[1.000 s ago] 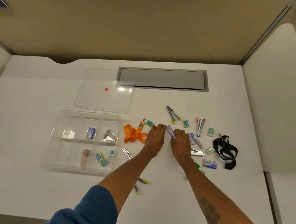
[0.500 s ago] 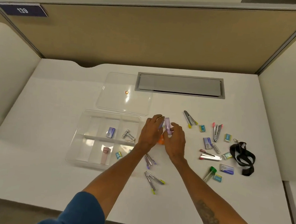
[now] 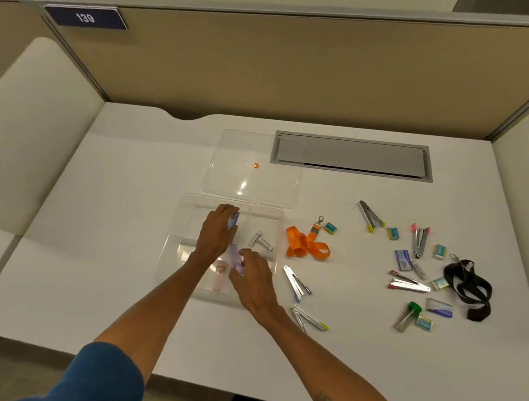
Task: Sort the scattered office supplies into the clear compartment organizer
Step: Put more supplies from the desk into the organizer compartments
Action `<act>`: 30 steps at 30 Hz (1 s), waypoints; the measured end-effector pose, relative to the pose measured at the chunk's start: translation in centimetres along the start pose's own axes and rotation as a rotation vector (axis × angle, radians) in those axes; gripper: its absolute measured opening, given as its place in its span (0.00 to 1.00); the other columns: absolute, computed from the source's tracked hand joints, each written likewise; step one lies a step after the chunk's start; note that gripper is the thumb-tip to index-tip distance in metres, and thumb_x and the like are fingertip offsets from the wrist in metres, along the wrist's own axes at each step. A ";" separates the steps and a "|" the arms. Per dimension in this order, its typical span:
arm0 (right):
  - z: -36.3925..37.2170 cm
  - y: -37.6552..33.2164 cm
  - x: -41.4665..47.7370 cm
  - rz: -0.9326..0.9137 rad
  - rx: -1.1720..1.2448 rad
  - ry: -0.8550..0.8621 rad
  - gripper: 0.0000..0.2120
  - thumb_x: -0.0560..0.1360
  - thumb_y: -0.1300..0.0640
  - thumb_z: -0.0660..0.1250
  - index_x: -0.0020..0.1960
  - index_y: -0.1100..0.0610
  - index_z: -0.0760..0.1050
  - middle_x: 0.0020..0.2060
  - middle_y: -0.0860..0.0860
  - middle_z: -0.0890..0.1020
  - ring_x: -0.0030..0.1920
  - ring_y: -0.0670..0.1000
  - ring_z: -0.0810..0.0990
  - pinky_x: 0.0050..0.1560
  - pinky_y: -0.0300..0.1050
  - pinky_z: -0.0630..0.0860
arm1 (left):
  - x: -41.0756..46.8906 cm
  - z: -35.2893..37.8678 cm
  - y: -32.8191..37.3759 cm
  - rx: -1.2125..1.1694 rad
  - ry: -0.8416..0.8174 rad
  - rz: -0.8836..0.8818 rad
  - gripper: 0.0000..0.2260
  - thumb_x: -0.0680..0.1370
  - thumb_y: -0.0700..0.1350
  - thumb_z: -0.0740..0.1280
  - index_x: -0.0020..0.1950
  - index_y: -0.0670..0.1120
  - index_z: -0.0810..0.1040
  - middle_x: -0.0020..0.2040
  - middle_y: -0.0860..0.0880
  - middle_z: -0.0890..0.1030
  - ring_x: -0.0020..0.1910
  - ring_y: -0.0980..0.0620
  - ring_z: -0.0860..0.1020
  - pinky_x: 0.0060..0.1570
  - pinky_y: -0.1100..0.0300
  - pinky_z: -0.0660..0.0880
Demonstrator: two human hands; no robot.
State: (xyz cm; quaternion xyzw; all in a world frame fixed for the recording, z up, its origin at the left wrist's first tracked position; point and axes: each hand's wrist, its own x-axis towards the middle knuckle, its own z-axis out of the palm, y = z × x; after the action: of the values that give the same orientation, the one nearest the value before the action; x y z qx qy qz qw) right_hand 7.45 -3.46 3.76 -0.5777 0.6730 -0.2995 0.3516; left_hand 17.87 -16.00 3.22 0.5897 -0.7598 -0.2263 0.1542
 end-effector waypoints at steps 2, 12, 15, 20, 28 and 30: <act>1.4 -0.5 -0.1 0.001 -0.017 -0.028 0.14 0.77 0.54 0.64 0.59 0.60 0.72 0.52 0.57 0.79 0.51 0.57 0.76 0.52 0.50 0.75 | -0.1 -0.2 -0.6 0.013 -0.057 -0.008 0.17 0.75 0.39 0.70 0.63 0.40 0.75 0.62 0.40 0.77 0.58 0.40 0.76 0.60 0.53 0.71; 4.2 -1.4 0.4 0.096 -0.308 -0.096 0.22 0.79 0.48 0.61 0.68 0.57 0.65 0.61 0.57 0.76 0.60 0.57 0.76 0.62 0.51 0.74 | -1.2 0.1 -2.5 0.006 -0.175 -0.062 0.19 0.73 0.40 0.72 0.63 0.42 0.75 0.62 0.43 0.76 0.58 0.42 0.75 0.59 0.52 0.72; 4.1 -1.6 0.2 0.104 -0.327 -0.118 0.24 0.79 0.44 0.59 0.68 0.58 0.65 0.62 0.57 0.76 0.61 0.58 0.75 0.62 0.52 0.72 | -1.4 0.1 -2.7 0.011 -0.152 -0.059 0.18 0.74 0.40 0.71 0.63 0.42 0.76 0.63 0.44 0.76 0.59 0.43 0.75 0.60 0.51 0.72; 2.2 -1.0 -0.4 0.054 -0.287 -0.030 0.20 0.79 0.43 0.57 0.61 0.58 0.71 0.55 0.57 0.80 0.54 0.57 0.78 0.55 0.50 0.76 | -1.7 0.7 -1.4 0.015 -0.072 -0.031 0.14 0.77 0.40 0.67 0.62 0.43 0.77 0.63 0.44 0.77 0.60 0.43 0.75 0.60 0.52 0.72; -5.3 3.5 -1.3 0.087 -0.234 0.192 0.14 0.80 0.52 0.59 0.62 0.57 0.73 0.57 0.56 0.80 0.57 0.55 0.77 0.57 0.49 0.73 | -1.6 3.9 6.4 -0.020 0.016 0.155 0.11 0.80 0.44 0.64 0.62 0.46 0.77 0.61 0.46 0.79 0.60 0.46 0.75 0.61 0.55 0.69; -7.6 5.6 -1.9 0.121 -0.236 0.287 0.13 0.79 0.53 0.61 0.60 0.58 0.74 0.54 0.56 0.81 0.54 0.56 0.78 0.54 0.50 0.74 | -1.6 5.2 8.8 -0.037 -0.005 0.185 0.11 0.80 0.44 0.63 0.61 0.46 0.77 0.60 0.46 0.79 0.59 0.46 0.75 0.60 0.57 0.68</act>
State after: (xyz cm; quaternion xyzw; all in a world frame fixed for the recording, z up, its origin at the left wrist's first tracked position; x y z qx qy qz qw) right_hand -1.76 -0.71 3.86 -0.5248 0.7802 -0.2763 0.1990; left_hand 8.39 -11.80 3.51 0.5135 -0.8070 -0.2267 0.1833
